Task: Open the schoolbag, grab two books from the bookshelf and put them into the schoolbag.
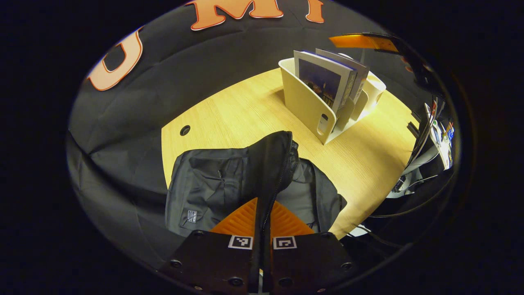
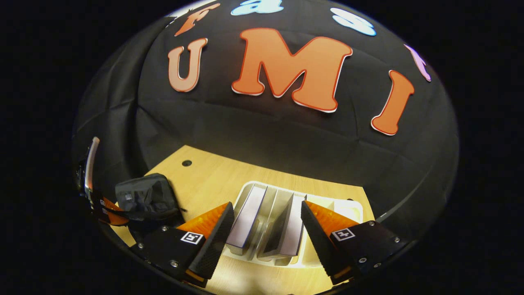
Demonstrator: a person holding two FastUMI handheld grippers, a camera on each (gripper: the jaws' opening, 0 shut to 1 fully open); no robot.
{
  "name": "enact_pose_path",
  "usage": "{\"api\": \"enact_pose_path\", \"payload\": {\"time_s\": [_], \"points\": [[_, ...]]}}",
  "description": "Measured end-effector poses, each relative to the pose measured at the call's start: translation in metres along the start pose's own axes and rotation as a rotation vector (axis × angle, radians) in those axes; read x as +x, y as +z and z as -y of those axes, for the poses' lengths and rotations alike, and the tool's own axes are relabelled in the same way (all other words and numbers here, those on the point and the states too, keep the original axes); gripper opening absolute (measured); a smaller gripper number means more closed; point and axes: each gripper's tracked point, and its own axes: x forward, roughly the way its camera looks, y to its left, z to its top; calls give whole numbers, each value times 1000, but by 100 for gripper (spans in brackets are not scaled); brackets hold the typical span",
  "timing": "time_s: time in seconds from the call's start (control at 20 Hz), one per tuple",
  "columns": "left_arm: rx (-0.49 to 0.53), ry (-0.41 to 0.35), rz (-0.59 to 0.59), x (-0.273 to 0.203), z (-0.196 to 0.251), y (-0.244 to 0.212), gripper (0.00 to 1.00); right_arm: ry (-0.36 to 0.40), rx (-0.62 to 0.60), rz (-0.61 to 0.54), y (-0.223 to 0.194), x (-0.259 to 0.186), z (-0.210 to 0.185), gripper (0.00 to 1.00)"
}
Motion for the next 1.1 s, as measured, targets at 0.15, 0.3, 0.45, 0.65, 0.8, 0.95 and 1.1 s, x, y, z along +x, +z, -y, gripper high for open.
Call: {"api": "enact_pose_path", "payload": {"time_s": [0.15,0.3,0.45,0.65,0.8,0.95,1.1], "points": [[17,-10,-18,-9,-9,7,4,24,9,-90,-11,14,-7,98],[1,-64,-52,-17,-7,14,4,64,26,-196,-22,27,-16,98],[33,-77,-76,-21,-12,21,4,99,62,-296,-34,35,-27,98],[83,-41,-83,-29,-24,30,4,79,97,-442,-50,52,-27,86],[109,-42,-91,-31,-24,32,4,80,155,-531,-58,63,-32,67],[122,-51,-95,-35,-26,35,4,82,207,-578,-61,69,-35,54],[136,-71,-98,-35,-26,36,4,67,190,-646,-75,71,-37,47]]}}
